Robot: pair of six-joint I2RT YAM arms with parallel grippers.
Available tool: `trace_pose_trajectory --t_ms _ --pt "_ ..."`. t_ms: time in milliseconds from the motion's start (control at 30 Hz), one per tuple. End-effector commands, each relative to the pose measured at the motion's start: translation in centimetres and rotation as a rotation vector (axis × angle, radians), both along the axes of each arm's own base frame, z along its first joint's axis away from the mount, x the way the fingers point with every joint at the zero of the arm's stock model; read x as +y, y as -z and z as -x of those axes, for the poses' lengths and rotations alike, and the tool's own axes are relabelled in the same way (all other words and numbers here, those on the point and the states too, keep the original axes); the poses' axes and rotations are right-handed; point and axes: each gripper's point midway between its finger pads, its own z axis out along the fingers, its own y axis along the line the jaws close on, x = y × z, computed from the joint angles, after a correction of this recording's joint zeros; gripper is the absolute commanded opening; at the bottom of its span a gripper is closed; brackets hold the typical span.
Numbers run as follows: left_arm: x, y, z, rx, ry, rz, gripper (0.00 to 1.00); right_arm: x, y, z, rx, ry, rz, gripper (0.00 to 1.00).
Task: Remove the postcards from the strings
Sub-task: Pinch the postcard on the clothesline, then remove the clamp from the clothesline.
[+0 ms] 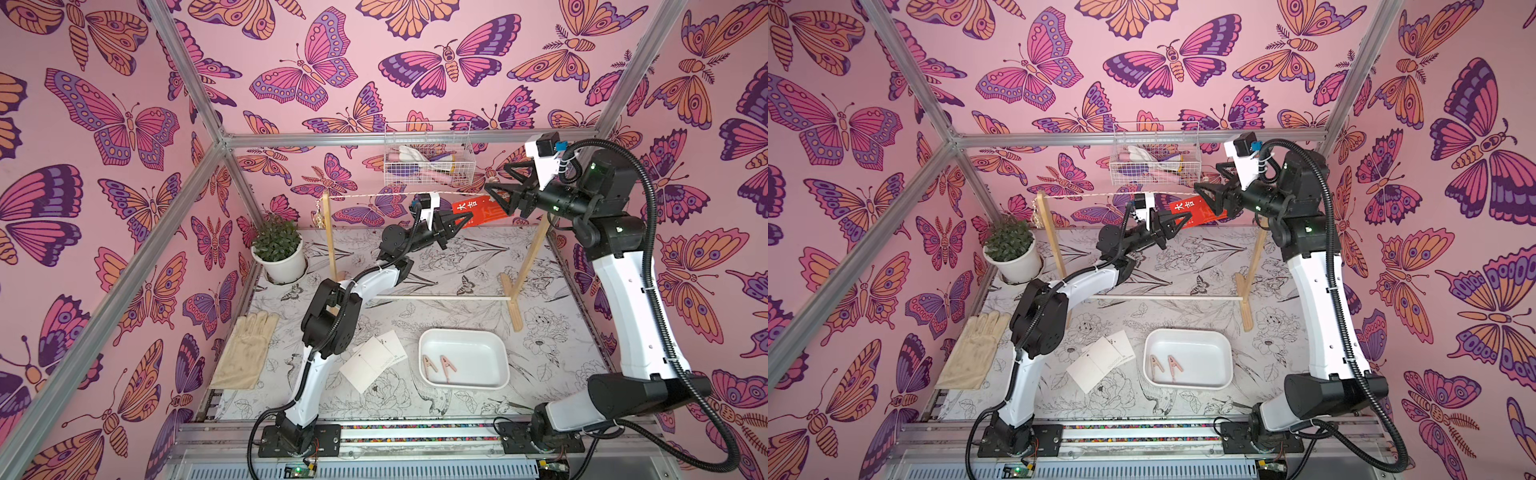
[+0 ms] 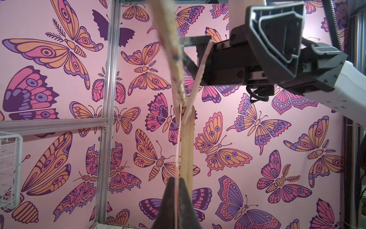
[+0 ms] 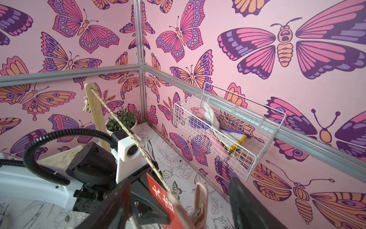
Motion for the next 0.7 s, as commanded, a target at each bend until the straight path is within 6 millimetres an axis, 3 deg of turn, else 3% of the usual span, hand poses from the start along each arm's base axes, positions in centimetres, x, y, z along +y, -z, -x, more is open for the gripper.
trace_pose_trajectory --t_ms 0,500,533,667 --pt "0.6 -0.5 0.1 -0.043 0.034 -0.001 0.02 0.1 -0.1 0.5 -0.037 -0.037 0.056 0.77" --pt "0.8 -0.3 0.2 -0.063 0.094 -0.062 0.02 -0.5 0.5 0.1 -0.079 -0.108 0.086 0.72" --pt "0.8 -0.4 0.3 -0.065 0.099 -0.064 0.02 -0.4 1.7 -1.0 -0.053 -0.119 0.09 0.72" --pt "0.7 -0.2 0.4 -0.064 0.111 -0.073 0.02 0.1 2.1 -1.4 -0.061 -0.163 0.101 0.71"
